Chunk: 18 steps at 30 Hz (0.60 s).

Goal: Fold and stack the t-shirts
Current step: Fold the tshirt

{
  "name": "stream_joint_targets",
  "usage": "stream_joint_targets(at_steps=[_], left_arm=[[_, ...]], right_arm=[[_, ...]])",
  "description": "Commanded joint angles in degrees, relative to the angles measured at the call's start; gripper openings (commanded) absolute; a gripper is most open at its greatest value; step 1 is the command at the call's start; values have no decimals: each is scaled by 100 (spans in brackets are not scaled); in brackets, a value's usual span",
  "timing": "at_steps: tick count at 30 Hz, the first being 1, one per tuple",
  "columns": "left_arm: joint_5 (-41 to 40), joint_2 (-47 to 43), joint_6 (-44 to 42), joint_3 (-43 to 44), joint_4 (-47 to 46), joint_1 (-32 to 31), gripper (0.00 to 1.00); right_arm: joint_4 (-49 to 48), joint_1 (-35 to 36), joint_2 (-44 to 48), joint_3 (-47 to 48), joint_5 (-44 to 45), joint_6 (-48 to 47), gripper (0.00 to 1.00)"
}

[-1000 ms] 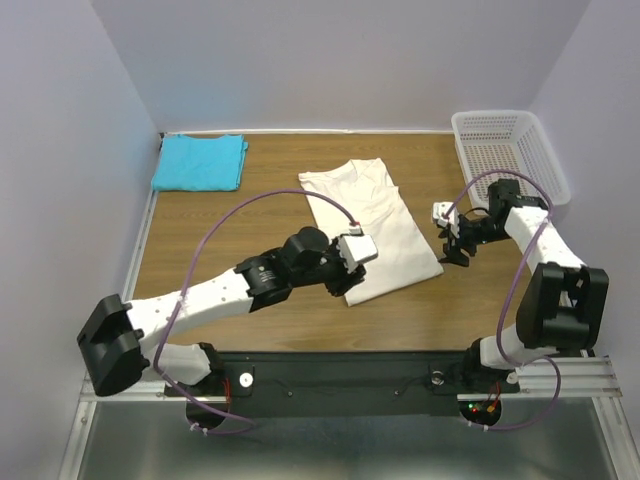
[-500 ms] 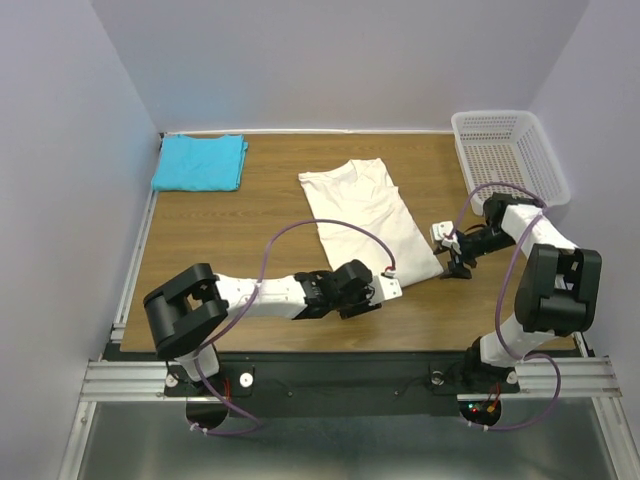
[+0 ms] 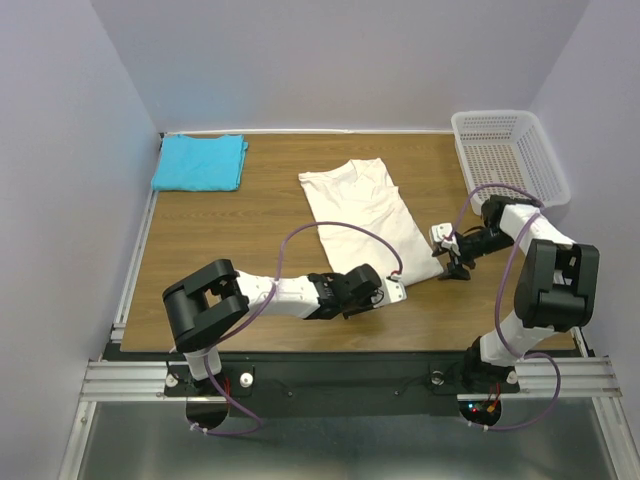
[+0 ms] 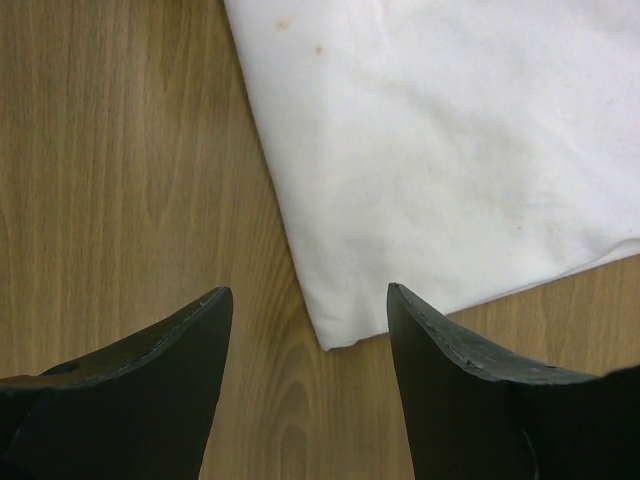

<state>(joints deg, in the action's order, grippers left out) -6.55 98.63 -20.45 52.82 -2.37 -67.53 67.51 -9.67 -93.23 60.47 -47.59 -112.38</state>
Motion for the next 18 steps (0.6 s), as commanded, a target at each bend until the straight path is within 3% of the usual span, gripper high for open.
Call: stream_joint_targets(at_steps=[1,18], left_arm=[[-66,139,50,71,193,-76,35],[-5,244,50,176,228,-103,29]], right_arm=[[-35,71,-46,-131,118,-320,68],[-1458,527,-459,-342,1146,76,65]])
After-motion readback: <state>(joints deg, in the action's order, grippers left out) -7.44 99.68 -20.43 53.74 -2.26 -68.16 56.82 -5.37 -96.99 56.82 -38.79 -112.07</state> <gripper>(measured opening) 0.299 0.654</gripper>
